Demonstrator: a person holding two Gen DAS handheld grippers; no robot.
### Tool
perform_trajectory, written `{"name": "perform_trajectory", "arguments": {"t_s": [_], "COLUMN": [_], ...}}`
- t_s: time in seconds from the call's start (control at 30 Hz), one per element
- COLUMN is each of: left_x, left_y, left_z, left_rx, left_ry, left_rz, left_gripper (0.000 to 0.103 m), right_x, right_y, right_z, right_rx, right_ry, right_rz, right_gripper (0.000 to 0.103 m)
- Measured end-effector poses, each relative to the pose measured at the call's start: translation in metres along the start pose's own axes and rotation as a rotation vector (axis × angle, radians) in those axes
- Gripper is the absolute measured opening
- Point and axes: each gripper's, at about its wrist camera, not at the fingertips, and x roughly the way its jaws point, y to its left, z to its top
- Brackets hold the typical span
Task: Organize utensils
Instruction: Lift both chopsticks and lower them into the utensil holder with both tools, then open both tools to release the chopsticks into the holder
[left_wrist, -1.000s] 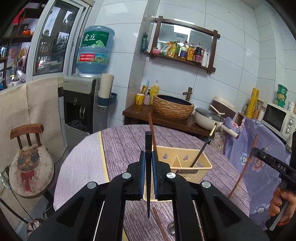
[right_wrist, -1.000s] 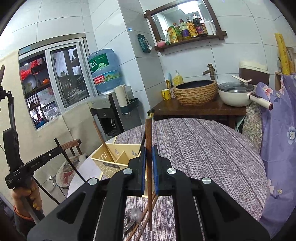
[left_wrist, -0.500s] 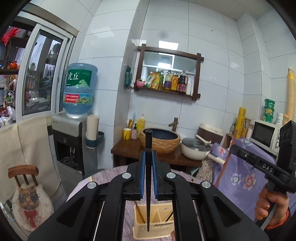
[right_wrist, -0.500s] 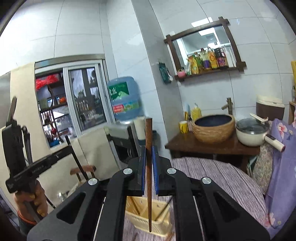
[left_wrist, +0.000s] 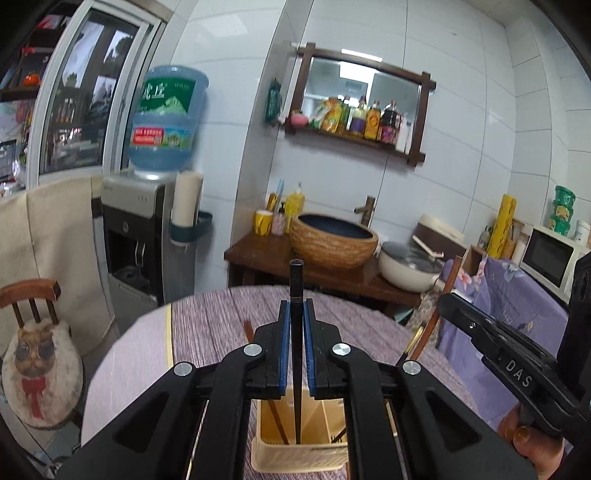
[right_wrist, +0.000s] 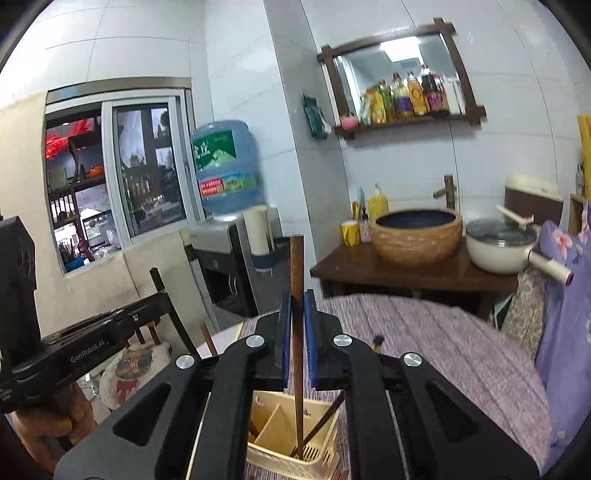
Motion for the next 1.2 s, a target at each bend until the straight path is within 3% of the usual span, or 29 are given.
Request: {"name": "perform_trajectory", "arguments": {"t_s": [0.27, 0.6, 0.67, 0.73, 0.77, 0.93, 1.2], "left_x": [0.019, 0.019, 0.012, -0.001, -0.005, -0.029, -0.035], "left_y": [0.008, 0.005, 0.003, 0.001, 0.000, 0.003, 0.020], "left_z": [-0.026, -0.034, -0.034, -0.036, -0.036, -0.045, -0.086], "left_rx": [-0.015, 0.005, 0.016, 0.029, 0.031, 0.036, 0.018], "left_ry": [0.078, 0.078, 0.060, 0.026, 0.009, -0.019, 0.075], "left_rz": [0.015, 0.012, 0.016, 0.020, 0.022, 0.034, 0.082], "left_gripper": [0.008, 0.009, 0.020, 0.052, 0.057, 0.071, 0.072], "right_x": [0.017, 0.016, 0.011, 0.002, -0.005, -0.030, -0.041], "right_y": [-0.012, -0.013, -0.011, -0.009, -0.008, 0.000, -0.010], "right_z": [-0.023, -0.030, -0.030, -0.031, -0.032, -0.042, -0.083], "right_rx": [0.042, 0.026, 0.009, -0.007, -0.018, -0.069, -0.055], "right_ry": [0.060, 0.046, 0.029, 0.010, -0.005, -0.008, 0.129], "right_rz": [-0.011, -0.012, -0.017, -0.023, -0.026, -0.024, -0.021], "right_gripper": [0.008, 0.008, 0.014, 0.036, 0.046, 0.047, 0.051]}}
